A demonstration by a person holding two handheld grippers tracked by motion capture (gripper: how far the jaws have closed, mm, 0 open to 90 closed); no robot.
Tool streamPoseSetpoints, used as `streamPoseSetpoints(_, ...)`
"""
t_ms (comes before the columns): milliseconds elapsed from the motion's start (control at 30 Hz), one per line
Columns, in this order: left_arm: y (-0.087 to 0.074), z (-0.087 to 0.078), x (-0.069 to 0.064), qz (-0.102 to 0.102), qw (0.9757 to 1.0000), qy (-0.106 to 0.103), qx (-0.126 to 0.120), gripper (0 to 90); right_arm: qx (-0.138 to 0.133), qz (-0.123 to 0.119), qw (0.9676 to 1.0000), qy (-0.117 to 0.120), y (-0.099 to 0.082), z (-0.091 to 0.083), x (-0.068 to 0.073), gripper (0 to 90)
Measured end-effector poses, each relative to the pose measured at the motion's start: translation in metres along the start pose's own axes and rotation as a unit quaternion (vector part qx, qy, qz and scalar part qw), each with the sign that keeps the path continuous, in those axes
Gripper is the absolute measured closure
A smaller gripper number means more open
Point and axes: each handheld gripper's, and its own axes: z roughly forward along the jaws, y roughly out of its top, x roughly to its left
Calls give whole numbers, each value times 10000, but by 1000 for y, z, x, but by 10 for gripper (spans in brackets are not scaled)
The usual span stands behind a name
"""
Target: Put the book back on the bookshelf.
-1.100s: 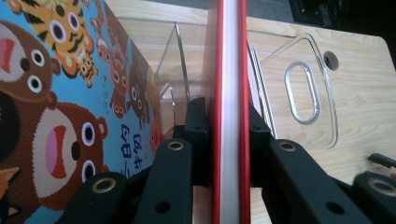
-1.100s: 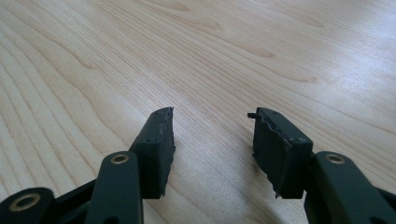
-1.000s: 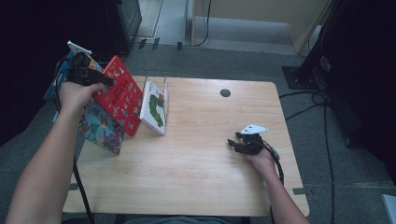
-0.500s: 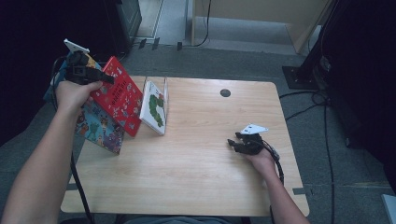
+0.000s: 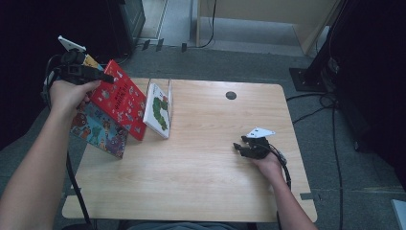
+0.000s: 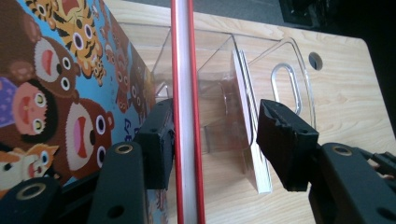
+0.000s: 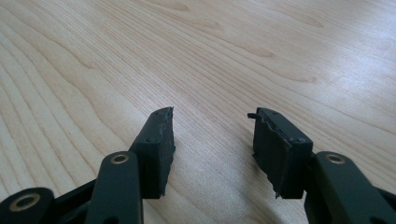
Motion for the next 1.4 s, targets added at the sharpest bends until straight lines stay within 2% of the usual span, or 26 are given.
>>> streamPoseSetpoints(133, 0, -11, 5, -35, 9999, -70, -138, 476, 2, 11, 10000, -2, 0, 0, 0, 483)
streamPoseSetpoints(300, -3, -18, 8, -21, 9997, -173, -160, 476, 2, 21, 10000, 7, 0, 0, 0, 483)
streamPoseSetpoints(400, -5, -21, 3, 73, 9995, -227, -184, 475, -3, 6, 10000, -1, 0, 0, 0, 484)
streamPoseSetpoints(533, -9, -24, -6, 230, 9995, -174, -142, 460, -2, 28, 10000, 3, 0, 0, 0, 480)
streamPoseSetpoints(633, -15, -27, -14, 397, 9989, -165, -209, 447, -1, 23, 10000, 13, 0, 0, 0, 469)
streamPoseSetpoints(800, -29, -23, -21, 532, 9979, -333, -140, 438, 2, 24, 10000, 15, 0, 0, 0, 467)
streamPoseSetpoints(1033, -50, -16, -25, 618, 9968, -472, -210, 430, 10, 40, 10000, 18, 0, 0, 1, 448)
streamPoseSetpoints(1400, -87, -1, -45, 901, 9933, -709, -147, 422, 34, 33, 10000, 28, 0, 0, 3, 410)
